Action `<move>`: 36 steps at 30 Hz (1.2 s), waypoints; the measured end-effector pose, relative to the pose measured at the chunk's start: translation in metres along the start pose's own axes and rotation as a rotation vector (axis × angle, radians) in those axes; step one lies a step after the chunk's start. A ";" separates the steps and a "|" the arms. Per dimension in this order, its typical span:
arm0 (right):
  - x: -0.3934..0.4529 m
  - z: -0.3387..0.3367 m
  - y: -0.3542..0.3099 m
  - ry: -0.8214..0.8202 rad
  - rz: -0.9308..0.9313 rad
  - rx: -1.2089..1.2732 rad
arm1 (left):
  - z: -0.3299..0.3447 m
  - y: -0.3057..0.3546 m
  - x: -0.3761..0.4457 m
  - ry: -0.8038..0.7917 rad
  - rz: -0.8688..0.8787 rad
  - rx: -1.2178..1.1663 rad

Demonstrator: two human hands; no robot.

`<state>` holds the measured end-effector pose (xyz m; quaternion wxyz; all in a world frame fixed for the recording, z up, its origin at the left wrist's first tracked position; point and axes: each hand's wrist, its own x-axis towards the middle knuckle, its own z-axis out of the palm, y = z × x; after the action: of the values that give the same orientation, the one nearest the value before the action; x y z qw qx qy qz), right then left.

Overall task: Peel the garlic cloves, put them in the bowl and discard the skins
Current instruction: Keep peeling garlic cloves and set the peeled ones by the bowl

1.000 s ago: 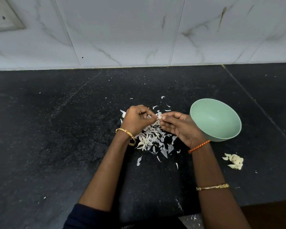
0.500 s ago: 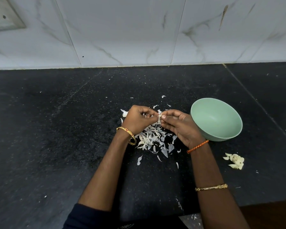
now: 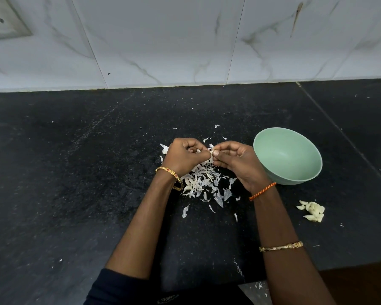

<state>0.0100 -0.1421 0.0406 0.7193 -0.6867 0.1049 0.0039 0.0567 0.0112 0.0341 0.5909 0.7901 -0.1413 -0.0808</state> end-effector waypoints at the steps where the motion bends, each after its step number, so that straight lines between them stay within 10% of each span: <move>1: -0.001 0.000 -0.001 -0.010 0.012 0.019 | 0.000 0.001 0.000 -0.002 -0.015 -0.011; 23: 0.000 0.016 -0.008 0.124 0.076 0.070 | -0.006 0.001 -0.001 -0.011 -0.004 -0.159; 36: -0.002 0.024 -0.003 0.125 0.040 -0.072 | -0.014 0.005 -0.003 -0.053 -0.335 -0.299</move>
<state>0.0122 -0.1188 0.0449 0.6859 -0.7089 0.1629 -0.0207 0.0576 0.0233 0.0426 0.6757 0.7039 -0.0102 -0.2187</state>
